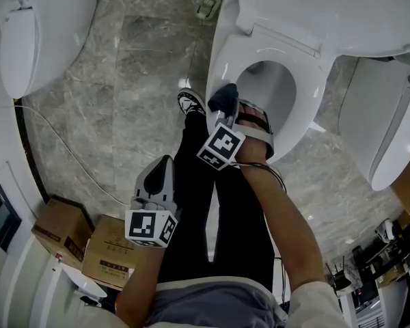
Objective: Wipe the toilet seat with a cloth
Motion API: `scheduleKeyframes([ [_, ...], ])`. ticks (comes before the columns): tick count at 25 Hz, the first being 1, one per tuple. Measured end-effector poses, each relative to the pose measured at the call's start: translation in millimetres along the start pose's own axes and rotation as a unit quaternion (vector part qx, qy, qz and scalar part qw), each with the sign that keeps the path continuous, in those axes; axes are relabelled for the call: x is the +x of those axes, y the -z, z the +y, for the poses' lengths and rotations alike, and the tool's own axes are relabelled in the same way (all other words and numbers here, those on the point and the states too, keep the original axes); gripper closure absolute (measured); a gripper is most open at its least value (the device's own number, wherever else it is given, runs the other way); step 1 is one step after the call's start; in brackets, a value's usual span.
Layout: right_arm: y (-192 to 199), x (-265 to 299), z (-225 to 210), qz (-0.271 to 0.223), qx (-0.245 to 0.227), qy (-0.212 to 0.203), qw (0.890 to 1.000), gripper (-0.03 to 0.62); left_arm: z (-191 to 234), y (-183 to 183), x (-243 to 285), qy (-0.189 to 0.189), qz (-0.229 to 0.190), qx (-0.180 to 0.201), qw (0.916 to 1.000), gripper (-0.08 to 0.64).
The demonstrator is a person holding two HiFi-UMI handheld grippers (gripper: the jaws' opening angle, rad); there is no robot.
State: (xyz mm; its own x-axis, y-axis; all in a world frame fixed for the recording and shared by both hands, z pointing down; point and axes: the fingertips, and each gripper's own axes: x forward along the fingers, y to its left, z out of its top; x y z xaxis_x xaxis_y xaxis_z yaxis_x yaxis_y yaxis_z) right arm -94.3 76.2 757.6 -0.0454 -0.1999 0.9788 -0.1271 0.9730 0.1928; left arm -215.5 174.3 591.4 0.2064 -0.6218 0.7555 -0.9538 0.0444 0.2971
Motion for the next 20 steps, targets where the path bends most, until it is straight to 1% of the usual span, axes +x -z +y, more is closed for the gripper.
scheduleKeyframes([
  [5, 9.7, -5.1, 25.1, 0.001, -0.036, 0.01, 0.999, 0.523, -3.9, 0.1, 2.1, -0.003, -0.003, -0.002, 1.0, 0.551],
  [12, 22.7, -12.9, 57.6, -0.001, -0.037, 0.007, 0.999, 0.522, -7.1, 6.1, -0.1, -0.007, -0.001, -0.006, 1.0, 0.551],
  [15, 27.6, -17.0, 68.3, -0.003, -0.047, 0.012, 0.999, 0.522, -13.0, 7.5, -0.5, -0.006, 0.0, -0.003, 1.0, 0.551],
  [20, 36.4, -24.9, 82.7, -0.013, -0.047, 0.019, 0.999, 0.522, -25.4, 7.2, 4.0, -0.004, 0.002, 0.009, 1.0, 0.551],
])
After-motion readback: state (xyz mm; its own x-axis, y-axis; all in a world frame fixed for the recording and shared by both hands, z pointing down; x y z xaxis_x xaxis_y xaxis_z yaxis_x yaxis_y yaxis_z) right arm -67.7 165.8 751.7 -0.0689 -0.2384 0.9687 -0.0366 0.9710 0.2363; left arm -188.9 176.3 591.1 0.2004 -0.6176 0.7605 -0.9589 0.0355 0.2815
